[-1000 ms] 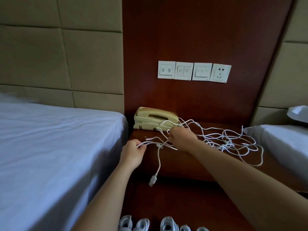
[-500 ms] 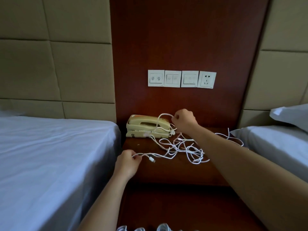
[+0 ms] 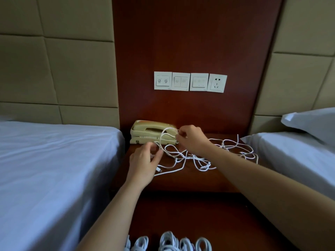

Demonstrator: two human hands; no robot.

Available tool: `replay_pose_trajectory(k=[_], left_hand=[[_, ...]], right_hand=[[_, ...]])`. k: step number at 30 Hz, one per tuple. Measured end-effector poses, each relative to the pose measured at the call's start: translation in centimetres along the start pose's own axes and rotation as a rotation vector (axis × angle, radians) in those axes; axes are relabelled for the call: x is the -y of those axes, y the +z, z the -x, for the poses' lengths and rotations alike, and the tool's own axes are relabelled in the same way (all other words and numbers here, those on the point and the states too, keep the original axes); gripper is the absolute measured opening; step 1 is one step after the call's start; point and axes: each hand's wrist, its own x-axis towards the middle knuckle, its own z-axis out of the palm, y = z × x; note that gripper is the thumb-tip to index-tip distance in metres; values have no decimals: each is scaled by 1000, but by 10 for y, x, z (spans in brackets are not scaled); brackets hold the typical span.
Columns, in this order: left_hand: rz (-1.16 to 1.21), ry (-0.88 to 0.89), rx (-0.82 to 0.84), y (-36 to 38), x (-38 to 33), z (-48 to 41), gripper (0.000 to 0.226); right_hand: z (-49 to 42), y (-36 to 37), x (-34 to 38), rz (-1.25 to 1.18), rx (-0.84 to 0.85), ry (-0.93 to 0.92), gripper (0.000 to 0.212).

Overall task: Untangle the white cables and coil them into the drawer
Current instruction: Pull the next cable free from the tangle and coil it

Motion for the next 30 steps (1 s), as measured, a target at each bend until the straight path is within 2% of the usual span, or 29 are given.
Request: replay_pose_trajectory(k=[1, 4, 11, 15, 17, 19, 23, 27, 30], left_hand=[[-36, 26, 24, 2, -5, 3, 23], [-40, 11, 82, 9, -17, 10, 41], [98, 53, 51, 16, -48, 12, 46], [229, -36, 153, 23, -63, 10, 56], [239, -105, 222, 26, -68, 12, 60], [229, -153, 284, 31, -71, 12, 61], [371, -233, 425, 42, -84, 13, 65], [585, -257, 600, 47, -101, 22, 58], [754, -266, 646, 45, -109, 24, 52]], right_hand=[[7, 3, 0, -5, 2, -21, 18], [25, 10, -4, -69, -26, -65, 19], [69, -21, -15, -215, -228, -137, 21], [82, -32, -30, -99, -260, -221, 16], [80, -37, -39, 43, -326, -264, 22], [79, -44, -45, 75, -342, -308, 28], [79, -51, -53, -139, -274, -240, 24], [70, -53, -64, -43, -385, -189, 21], [64, -50, -75, 31, -364, -148, 22]])
